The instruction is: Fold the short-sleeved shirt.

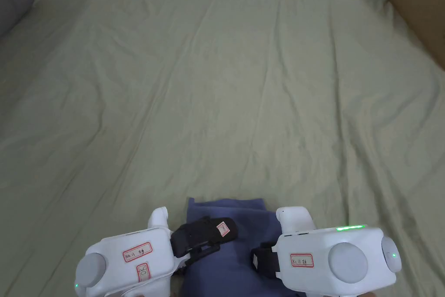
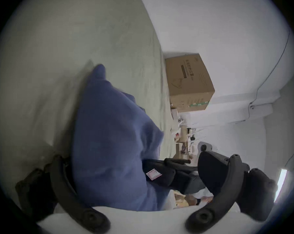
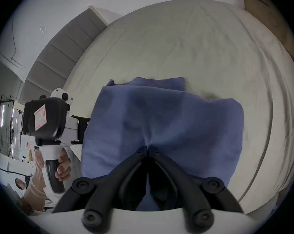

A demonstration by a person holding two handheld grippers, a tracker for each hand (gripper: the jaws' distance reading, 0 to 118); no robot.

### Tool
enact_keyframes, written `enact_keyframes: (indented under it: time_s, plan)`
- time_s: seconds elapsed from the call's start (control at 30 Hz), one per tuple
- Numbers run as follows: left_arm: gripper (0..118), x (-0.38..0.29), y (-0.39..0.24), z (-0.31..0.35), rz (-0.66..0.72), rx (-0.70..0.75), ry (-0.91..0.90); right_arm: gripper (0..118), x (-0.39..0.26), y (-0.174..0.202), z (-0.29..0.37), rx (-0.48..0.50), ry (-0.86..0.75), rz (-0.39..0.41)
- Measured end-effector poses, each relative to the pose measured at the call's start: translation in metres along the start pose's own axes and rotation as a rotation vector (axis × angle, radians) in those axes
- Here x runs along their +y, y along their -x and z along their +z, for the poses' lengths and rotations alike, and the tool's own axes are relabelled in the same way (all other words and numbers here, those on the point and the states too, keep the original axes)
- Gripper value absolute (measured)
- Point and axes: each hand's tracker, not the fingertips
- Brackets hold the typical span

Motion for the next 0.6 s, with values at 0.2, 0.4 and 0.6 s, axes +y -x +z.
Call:
enact_keyframes:
  time_s: [0.2,0.4,0.6]
  plan:
    - [31,0.012,-0.007,0.007,-0.066,0.142,0.063,2,0.0,-0.003,0.003,0.013,-0.007,-0.032]
    - [23,0.029,-0.003,0.033,-0.124,0.234,0.097,2,0.001,0.005,0.026,0.042,-0.049,-0.038]
    - [23,0.071,-0.013,0.115,-0.21,0.423,0.035,2,0.005,0.004,0.037,-0.05,-0.082,0.007]
